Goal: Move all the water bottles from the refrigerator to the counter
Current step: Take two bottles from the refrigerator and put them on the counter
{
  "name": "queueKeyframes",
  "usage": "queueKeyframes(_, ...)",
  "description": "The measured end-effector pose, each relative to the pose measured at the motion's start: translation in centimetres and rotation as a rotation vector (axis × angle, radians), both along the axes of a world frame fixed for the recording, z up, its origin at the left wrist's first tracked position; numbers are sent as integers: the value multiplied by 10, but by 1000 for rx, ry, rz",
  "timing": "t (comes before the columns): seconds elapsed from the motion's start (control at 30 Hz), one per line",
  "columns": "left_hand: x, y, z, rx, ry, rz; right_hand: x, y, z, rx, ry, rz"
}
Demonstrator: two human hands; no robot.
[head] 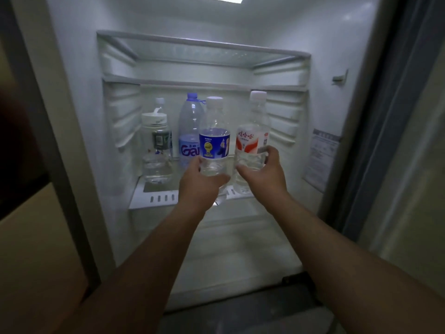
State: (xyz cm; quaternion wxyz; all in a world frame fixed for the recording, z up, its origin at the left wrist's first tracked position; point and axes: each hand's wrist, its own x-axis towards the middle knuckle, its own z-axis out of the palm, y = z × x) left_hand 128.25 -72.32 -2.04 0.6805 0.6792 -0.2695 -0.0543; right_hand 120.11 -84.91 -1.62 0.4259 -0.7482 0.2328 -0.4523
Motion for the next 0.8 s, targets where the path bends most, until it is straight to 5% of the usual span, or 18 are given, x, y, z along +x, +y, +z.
queueKeyframes(0.8, -179, 102, 5, -14, -25, 126, -170, 77, -1, -1, -25, 298)
